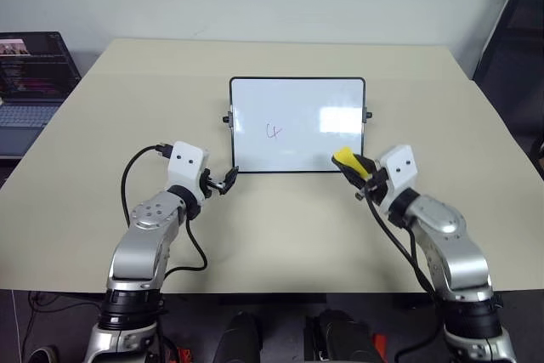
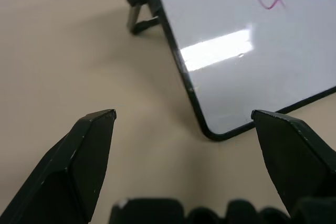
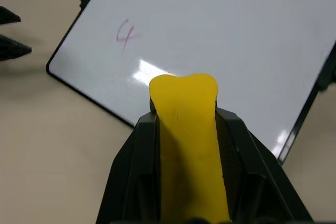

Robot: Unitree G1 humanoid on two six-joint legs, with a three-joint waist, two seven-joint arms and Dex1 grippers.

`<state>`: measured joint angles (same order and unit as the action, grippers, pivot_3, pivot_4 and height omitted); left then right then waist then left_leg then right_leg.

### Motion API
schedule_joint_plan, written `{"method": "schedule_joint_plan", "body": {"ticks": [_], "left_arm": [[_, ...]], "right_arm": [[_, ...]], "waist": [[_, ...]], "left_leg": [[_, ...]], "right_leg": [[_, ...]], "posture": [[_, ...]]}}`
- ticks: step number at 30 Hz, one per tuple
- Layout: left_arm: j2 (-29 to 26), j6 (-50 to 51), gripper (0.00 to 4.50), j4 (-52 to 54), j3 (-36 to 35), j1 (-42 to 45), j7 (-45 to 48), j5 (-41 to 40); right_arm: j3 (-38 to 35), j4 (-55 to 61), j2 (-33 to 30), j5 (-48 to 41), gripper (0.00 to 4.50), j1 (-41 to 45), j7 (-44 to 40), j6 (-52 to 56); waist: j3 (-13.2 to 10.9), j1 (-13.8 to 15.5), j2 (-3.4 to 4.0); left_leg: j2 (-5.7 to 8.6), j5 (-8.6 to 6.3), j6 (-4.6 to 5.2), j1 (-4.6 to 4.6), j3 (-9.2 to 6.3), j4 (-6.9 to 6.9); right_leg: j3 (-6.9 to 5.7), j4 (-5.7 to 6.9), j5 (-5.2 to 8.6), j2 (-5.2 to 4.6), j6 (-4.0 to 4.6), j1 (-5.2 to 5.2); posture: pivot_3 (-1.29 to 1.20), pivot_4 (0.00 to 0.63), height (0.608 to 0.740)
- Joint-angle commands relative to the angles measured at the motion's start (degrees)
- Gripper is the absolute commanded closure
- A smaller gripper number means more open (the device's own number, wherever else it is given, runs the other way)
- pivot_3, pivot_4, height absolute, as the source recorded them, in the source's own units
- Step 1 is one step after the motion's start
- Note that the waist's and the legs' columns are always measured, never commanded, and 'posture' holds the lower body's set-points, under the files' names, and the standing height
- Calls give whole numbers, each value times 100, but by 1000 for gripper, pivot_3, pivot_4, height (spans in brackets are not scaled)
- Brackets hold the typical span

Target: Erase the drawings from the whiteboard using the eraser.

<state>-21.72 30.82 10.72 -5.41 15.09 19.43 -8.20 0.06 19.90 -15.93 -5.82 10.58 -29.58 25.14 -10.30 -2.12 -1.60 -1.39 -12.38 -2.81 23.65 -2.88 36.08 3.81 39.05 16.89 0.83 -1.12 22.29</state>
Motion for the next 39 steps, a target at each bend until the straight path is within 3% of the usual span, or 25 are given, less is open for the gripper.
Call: {"method": "schedule_joint_plan", "body": {"ticks": [1, 9, 20, 27, 39], "left_arm": [[152, -263, 0, 346, -135, 35, -241, -2], [200, -165, 0, 539, -59, -14, -349, -7], [138, 0, 0, 656, 92, 33, -324, 58], [-1, 93, 0, 439, 173, 325, -151, 72], [-378, 395, 0, -106, 344, 786, 397, -11]], "right_arm": [[-26, 146, -16, 35, 3431, -253, 147, -657], [91, -324, -49, 185, 3431, -258, 349, -1307], [548, -197, -369, 528, 3431, 404, 285, -1055], [1091, -584, -435, 1112, 3431, 1445, 326, -922], [1971, -3140, 222, 1548, 3431, 3825, -141, -1022]], "waist": [[0, 5, 0], [1, 11, -1], [1, 18, -1], [1, 14, -1], [1, 23, -1]], "left_leg": [[1, 0, 0, -1, 3, 0], [-1, 1, 0, -17, 20, -2], [0, 1, 0, -16, 20, -2], [-1, 1, -1, -17, 19, -1], [0, 1, -1, -16, 18, -3]], "right_leg": [[2, 0, 0, 1, -1, -1], [8, 2, 3, 8, -7, -9], [9, 2, 0, 7, -2, -10], [5, 4, 0, 8, -2, -10], [-10, 5, -5, 5, 5, -8]], "posture": [[0, 150, 740], [0, 150, 740], [0, 150, 740], [0, 150, 740], [0, 150, 740]]}}
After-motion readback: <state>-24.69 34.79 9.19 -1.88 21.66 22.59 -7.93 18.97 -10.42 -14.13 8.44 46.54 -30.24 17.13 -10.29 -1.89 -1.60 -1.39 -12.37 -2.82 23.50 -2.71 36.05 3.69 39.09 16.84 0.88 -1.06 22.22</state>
